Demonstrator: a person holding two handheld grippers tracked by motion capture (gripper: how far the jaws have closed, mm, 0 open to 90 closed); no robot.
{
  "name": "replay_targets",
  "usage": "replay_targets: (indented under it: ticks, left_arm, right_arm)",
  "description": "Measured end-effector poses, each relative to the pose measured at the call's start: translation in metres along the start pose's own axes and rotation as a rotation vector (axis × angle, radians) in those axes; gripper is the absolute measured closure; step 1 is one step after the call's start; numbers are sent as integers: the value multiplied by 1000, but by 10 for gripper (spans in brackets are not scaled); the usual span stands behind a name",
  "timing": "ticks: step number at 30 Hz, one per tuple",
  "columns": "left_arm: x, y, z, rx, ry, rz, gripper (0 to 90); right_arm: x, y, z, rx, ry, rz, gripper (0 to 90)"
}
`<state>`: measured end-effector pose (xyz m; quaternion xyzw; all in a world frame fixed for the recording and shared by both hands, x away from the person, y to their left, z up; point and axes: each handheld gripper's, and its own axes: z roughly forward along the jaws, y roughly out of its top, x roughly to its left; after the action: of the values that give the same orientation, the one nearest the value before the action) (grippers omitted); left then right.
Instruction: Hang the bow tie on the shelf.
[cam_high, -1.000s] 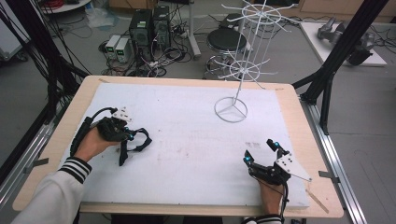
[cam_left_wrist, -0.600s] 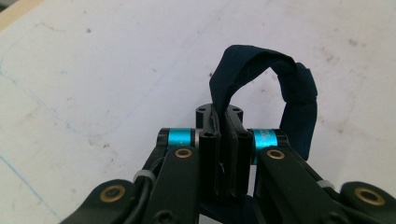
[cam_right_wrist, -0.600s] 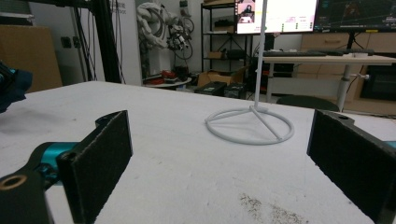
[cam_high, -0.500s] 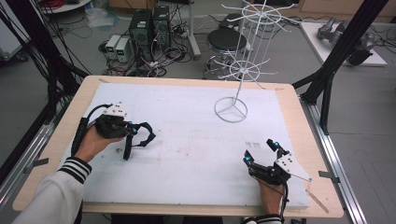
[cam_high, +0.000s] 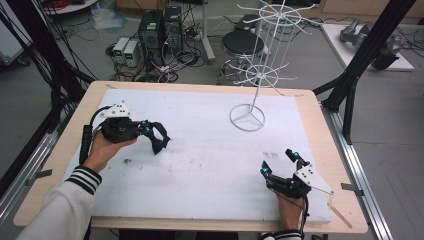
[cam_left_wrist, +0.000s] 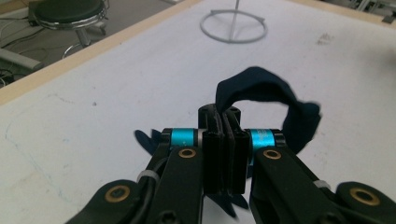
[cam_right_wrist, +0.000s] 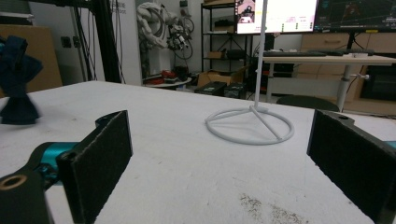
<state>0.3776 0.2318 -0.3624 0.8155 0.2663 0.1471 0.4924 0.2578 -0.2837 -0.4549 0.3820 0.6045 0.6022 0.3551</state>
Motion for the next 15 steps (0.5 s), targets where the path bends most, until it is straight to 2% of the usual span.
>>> replay_targets:
  ticks: [1, 5, 15]
  left_arm:
    - [-1, 2, 1, -20, -1, -12, 874]
    - [-3, 6, 4, -39, -1, -19, 874]
    - [-10, 27, 19, -74, 7, 3, 875]
  right_arm:
    - [0, 0, 0, 1, 0, -1, 57]
    - [0, 0, 0, 0, 0, 0, 57]
    - [-1, 0, 0, -3, 1, -2, 57]
